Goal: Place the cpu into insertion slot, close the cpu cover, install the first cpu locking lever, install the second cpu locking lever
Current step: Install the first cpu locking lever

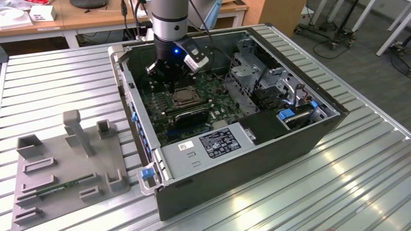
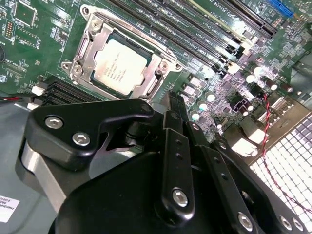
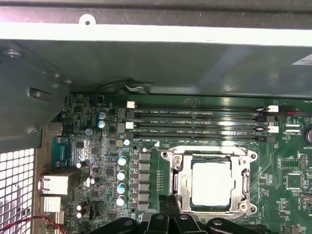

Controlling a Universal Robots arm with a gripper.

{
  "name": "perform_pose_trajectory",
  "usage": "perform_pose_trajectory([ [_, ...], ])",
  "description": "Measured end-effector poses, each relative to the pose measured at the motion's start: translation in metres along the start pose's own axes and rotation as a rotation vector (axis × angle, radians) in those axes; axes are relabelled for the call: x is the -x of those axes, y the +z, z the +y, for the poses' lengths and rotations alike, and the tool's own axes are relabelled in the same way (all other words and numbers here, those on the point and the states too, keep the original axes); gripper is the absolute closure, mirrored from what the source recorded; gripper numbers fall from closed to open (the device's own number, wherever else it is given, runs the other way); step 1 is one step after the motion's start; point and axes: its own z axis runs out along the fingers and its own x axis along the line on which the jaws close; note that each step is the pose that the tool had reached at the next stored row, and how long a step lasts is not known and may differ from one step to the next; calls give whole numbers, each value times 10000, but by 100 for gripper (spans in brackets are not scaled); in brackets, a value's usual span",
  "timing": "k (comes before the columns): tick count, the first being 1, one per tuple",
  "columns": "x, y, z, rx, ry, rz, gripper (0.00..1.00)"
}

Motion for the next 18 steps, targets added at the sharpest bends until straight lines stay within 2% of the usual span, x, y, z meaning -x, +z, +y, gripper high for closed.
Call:
perform_pose_trajectory([
  [5,1,-25,1,1,0,-1,89],
  [18,-22,-31,1,0,0,-1,89],
])
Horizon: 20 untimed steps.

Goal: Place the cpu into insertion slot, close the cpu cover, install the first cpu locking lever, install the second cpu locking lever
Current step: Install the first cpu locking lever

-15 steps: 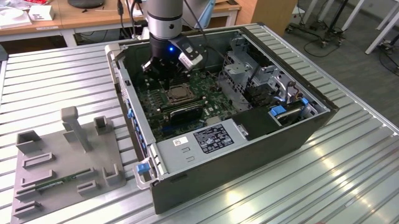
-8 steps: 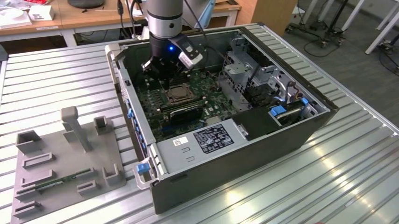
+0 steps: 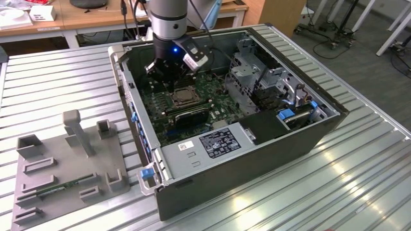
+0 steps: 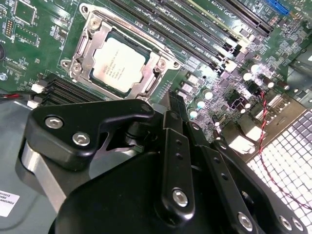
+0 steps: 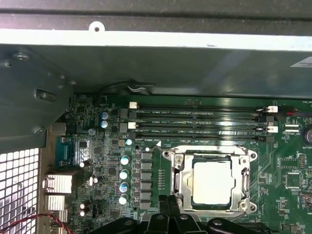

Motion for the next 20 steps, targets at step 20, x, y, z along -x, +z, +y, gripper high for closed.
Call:
perform_pose_trajectory([
  [20,-91,-1,1,1,-1,-9,89],
])
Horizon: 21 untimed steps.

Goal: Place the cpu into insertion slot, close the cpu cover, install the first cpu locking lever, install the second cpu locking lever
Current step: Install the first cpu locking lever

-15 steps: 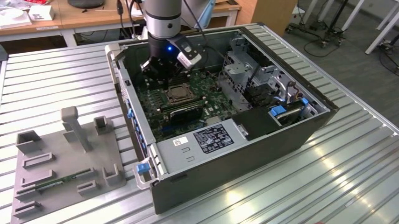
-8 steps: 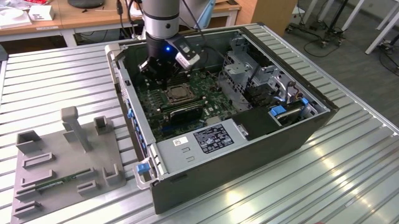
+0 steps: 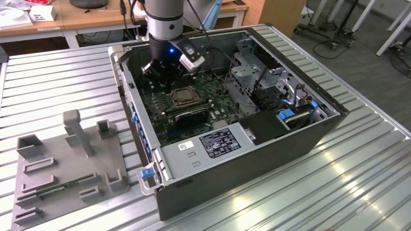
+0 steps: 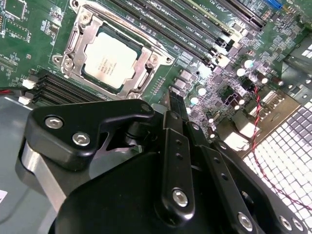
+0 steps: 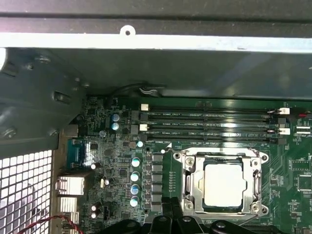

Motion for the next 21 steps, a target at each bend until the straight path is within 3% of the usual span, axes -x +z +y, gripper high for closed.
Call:
perform_pose_trajectory([
  [11,-90,1,1,0,-1,-15,89],
  [18,-182,0,2,283,-5,-279,89],
  [21,-213,0,2,445,-4,-373,89],
])
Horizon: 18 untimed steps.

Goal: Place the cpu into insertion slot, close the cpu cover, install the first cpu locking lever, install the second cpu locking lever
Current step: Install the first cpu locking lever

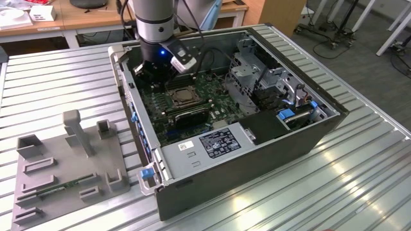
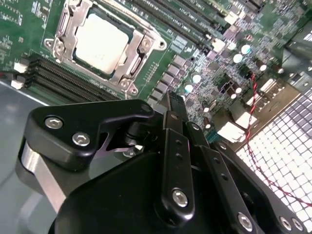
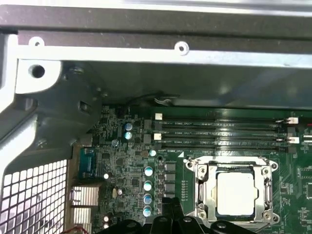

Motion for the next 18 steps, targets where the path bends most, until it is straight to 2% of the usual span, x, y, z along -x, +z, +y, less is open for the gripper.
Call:
perform_pose_trajectory([
  [3,-19,0,0,202,2,-91,89],
  [4,-21,-1,0,237,2,-106,89],
  [12,-22,0,7,263,5,-110,89],
  [18,-22,3,22,342,9,-114,89],
])
